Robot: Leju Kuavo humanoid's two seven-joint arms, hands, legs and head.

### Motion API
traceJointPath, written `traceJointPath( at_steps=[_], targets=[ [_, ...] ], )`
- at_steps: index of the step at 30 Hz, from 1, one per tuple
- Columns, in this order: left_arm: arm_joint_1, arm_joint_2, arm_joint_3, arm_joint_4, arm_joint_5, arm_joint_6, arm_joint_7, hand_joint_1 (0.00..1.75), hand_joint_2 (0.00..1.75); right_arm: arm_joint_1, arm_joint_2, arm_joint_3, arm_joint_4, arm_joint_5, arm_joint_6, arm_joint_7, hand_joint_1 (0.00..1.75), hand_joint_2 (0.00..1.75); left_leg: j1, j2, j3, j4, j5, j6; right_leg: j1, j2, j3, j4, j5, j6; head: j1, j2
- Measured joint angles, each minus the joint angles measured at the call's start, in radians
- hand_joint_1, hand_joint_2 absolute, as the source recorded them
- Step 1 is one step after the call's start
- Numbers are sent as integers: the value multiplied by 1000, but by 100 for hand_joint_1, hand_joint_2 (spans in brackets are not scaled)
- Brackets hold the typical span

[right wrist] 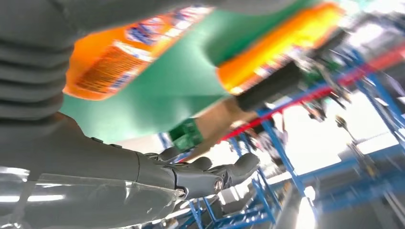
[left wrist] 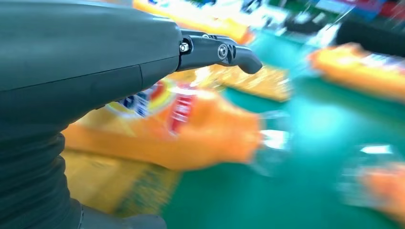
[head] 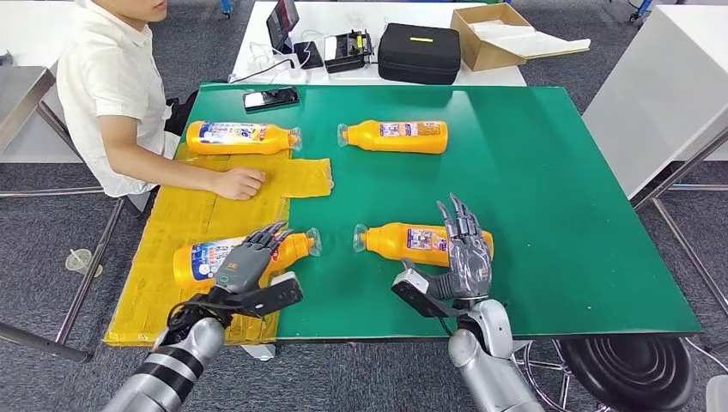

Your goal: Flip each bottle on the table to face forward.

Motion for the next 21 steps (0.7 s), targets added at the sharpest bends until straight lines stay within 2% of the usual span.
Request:
traceJointPath(
  at_steps=[3, 6, 11, 17, 21],
  targets=[
    [96, -8, -28, -160, 88, 5, -30, 0, 175, -15, -62, 32, 43, 73, 84, 100, 0, 175, -1, 0, -2, 0, -1, 1, -1, 0, -2, 0, 0, 0, 0, 0],
    [166, -13, -47, -277, 171, -15, -53, 0, 175, -24, -106, 51, 77, 100, 119, 136, 0, 175, -2, 0, -4, 0, -1, 1, -1, 0, -4, 0, 0, 1, 0, 0],
    [250, -33, -50, -420, 325, -29, -85, 0, 175, -30, -149, 76, 124, 129, 164, 188, 0, 175, -1, 1, -5, 0, -2, 1, 0, 0, -6, 0, -1, 0, 0, 0],
    [291, -43, -51, -513, 313, 71, -93, 0, 175, -49, -172, 105, 152, 158, 221, 244, 0, 175, 0, 1, -5, 0, -2, 1, 0, 0, -6, 0, -1, 0, 0, 0],
    [299, -46, -54, -543, 312, 87, -100, 0, 175, -81, -181, 131, 167, 194, 256, 288, 0, 175, -1, 1, -4, 0, -1, 2, 0, 0, -6, 0, 0, 0, 0, 0]
  ],
)
